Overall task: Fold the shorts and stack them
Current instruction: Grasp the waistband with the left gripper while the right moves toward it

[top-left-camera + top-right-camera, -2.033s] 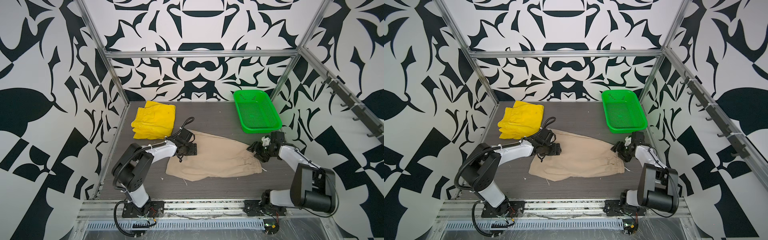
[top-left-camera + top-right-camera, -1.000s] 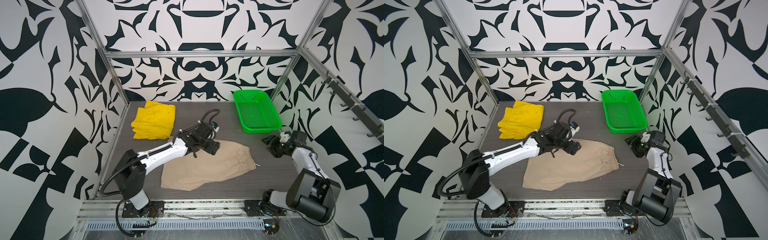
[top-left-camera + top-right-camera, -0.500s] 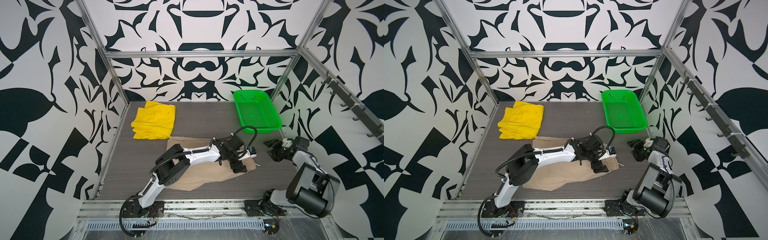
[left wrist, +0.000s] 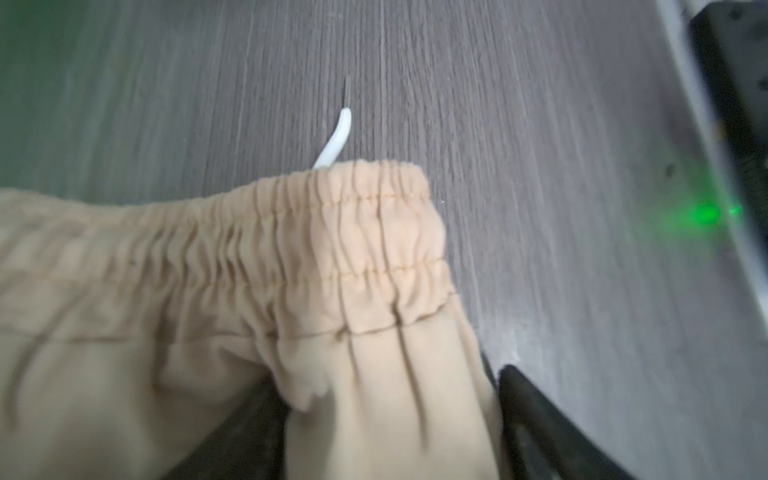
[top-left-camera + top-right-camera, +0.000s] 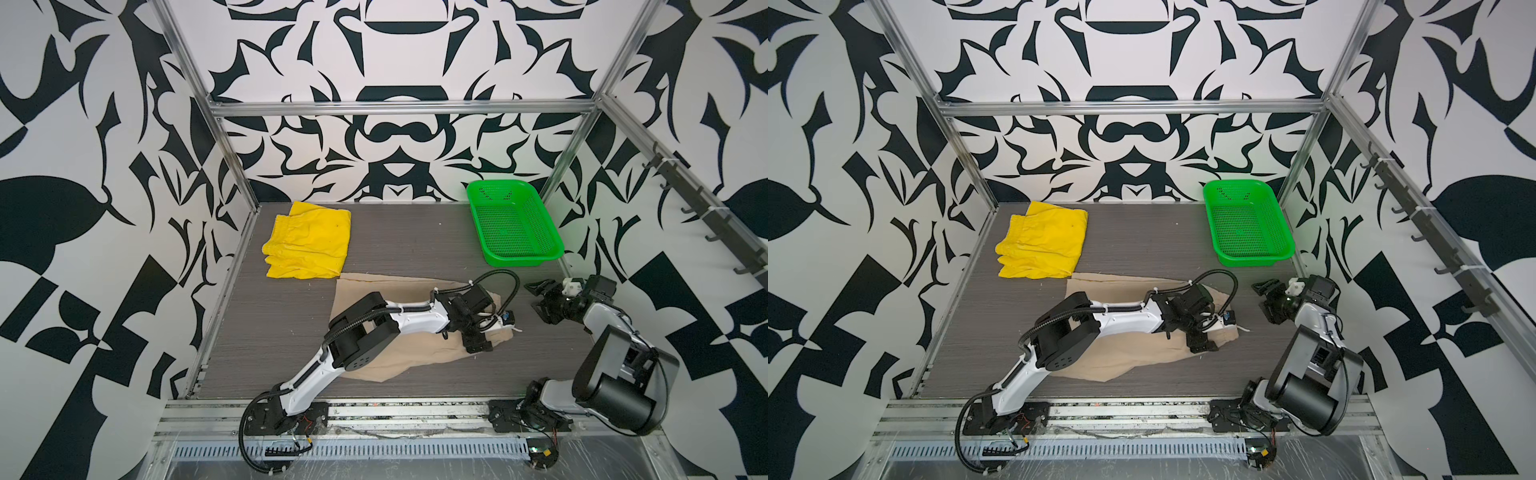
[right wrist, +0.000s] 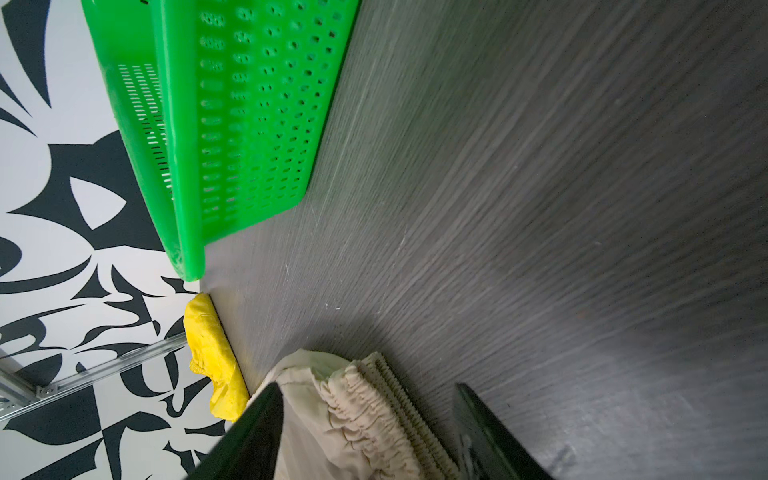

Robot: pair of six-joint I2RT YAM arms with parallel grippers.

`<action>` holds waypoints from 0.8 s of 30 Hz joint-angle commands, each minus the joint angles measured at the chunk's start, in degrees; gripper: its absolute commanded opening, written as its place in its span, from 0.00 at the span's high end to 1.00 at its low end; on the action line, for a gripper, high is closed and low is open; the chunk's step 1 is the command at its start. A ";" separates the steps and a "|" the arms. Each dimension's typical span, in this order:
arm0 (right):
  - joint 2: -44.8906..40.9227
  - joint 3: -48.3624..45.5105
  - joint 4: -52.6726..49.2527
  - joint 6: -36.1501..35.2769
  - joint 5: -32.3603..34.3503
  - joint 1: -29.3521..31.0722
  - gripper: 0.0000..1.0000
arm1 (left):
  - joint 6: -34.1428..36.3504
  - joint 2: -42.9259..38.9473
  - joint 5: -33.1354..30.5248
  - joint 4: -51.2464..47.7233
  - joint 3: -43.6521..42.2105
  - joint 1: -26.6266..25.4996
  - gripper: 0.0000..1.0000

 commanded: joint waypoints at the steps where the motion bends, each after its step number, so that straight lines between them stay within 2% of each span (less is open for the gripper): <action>1: -1.50 -0.30 -0.84 -0.79 -1.60 -0.02 0.32 | -0.79 1.78 -4.38 2.21 -3.60 -0.86 0.37; 4: -1.95 -0.28 -2.05 -1.02 -1.83 0.57 0.31 | -3.12 -1.27 -2.52 9.52 -9.01 -0.56 0.49; 5: -1.97 -0.14 -2.74 -1.31 -2.04 0.79 0.26 | -4.65 -2.46 -0.90 12.37 -10.80 -0.12 0.54; 6: -1.95 0.11 -3.80 -1.72 -2.21 0.99 0.18 | -6.46 -3.45 1.50 14.84 -12.21 0.63 0.59; 7: -1.82 0.36 -4.51 -2.08 -2.34 1.08 0.02 | -8.35 -4.14 3.73 16.69 -13.14 1.39 0.63; 8: -1.61 0.71 -5.46 -2.52 -2.64 1.12 0.00 | -10.54 -4.80 6.09 18.79 -13.96 2.36 0.68; 10: -1.09 1.59 -7.78 -3.23 -3.05 1.41 0.00 | -14.26 -5.95 9.54 23.73 -16.23 3.92 0.74; 15: 0.69 2.67 -12.88 -5.40 -6.14 3.00 0.00 | -20.05 -9.07 13.51 36.58 -22.42 6.22 0.78; 24: 5.93 -2.91 -7.47 0.22 -16.19 6.93 0.00 | -23.49 -11.22 13.44 43.45 -25.90 7.57 0.80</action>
